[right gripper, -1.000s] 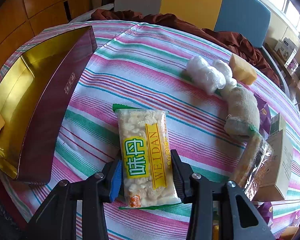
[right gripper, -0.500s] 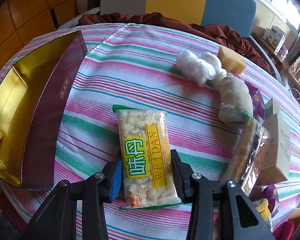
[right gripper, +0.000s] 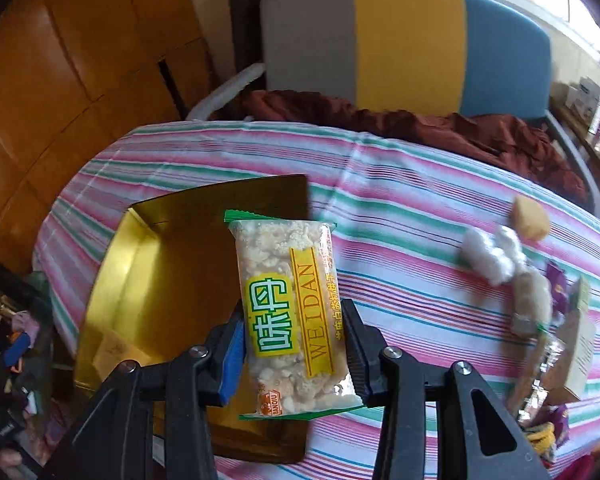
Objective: Organize objects
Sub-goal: 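Lower the WEIDAN packet into the gold tray and open the right tool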
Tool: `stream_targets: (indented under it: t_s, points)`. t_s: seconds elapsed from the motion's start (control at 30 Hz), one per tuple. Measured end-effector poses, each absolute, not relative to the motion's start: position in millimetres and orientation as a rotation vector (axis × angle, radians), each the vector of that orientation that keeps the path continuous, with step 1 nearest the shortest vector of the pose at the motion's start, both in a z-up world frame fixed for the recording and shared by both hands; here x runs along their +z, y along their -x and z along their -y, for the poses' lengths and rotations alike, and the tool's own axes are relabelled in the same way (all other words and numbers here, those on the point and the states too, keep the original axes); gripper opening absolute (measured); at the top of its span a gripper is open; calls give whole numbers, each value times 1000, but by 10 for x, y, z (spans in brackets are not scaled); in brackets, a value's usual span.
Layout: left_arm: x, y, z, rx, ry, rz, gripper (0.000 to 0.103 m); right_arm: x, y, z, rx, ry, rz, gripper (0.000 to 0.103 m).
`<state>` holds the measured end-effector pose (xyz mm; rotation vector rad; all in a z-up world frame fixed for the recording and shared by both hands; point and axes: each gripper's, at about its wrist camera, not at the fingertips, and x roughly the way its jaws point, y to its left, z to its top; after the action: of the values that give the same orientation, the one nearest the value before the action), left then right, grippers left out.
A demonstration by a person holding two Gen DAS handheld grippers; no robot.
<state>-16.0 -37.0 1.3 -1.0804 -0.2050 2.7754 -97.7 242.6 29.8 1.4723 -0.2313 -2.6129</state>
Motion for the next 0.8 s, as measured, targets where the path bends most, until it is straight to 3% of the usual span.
stream_targets:
  t_s: [0.4, 0.63, 0.8]
  points:
    - [-138, 199, 602, 2769, 1149, 298, 103, -579, 1796, -1093, -2357, -1759, 324, 44]
    - [-210, 246, 643, 2762, 1180, 324, 103, -703, 1766, -1052, -2227, -1720, 524, 50]
    - [-214, 239, 601, 2762, 1180, 298, 103, -592, 1659, -1047, -2212, -1661, 498, 50]
